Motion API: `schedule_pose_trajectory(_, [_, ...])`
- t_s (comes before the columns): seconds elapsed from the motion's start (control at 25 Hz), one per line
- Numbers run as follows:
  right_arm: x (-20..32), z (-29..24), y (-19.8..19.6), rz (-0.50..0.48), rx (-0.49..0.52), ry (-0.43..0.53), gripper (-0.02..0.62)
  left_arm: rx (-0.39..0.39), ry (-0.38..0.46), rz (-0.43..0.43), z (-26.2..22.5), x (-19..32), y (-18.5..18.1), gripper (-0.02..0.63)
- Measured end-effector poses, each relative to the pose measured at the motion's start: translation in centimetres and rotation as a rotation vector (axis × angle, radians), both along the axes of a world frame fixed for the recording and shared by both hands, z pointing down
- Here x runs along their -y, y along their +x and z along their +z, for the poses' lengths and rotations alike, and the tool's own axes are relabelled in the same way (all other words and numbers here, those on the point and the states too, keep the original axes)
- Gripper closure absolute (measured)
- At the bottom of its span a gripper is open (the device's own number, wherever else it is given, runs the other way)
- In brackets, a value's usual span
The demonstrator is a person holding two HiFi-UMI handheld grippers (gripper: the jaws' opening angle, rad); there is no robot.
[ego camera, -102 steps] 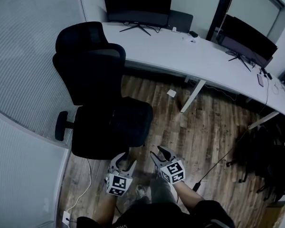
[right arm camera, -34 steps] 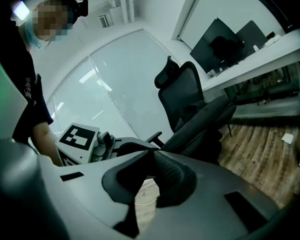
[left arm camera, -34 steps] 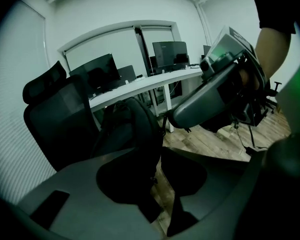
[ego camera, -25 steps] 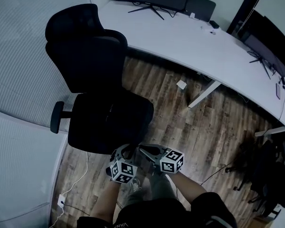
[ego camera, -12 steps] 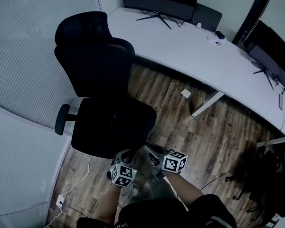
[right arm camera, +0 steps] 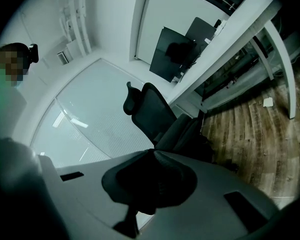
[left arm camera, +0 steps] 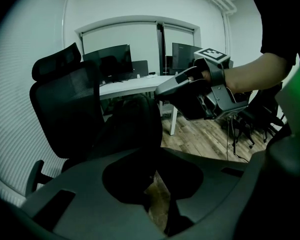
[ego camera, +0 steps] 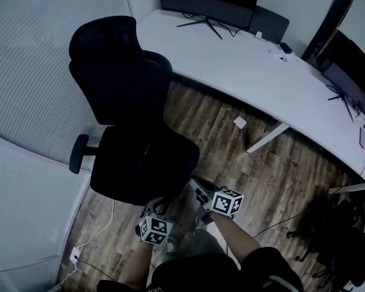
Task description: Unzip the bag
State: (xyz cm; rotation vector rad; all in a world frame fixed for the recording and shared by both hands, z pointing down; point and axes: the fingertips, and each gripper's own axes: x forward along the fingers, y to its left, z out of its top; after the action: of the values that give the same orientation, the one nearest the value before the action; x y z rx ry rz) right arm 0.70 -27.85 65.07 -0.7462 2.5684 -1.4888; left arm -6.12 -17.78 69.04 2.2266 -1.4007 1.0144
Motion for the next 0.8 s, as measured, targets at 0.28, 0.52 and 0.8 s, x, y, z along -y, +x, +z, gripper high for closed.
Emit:
schedule_pose_trajectory(0.28, [4.6, 0.6, 1.4, 0.014, -0.019, -0.007, 0.538, 0.004, -0.014, -0.027, 0.4, 0.5, 0.4, 0.528])
schedule_pose_trajectory(0.52, [8.6, 1.6, 2.5, 0.039, -0.035, -0.031, 0.538, -0.002, -0.035, -0.062, 0.7, 0.7, 0.7, 0.528])
schedule_pose_trajectory(0.8, [13.0, 3.0, 2.0, 0.029, -0.075, -0.029, 0.538, -0.016, -0.048, -0.102, 0.9, 0.9, 0.3, 0.528])
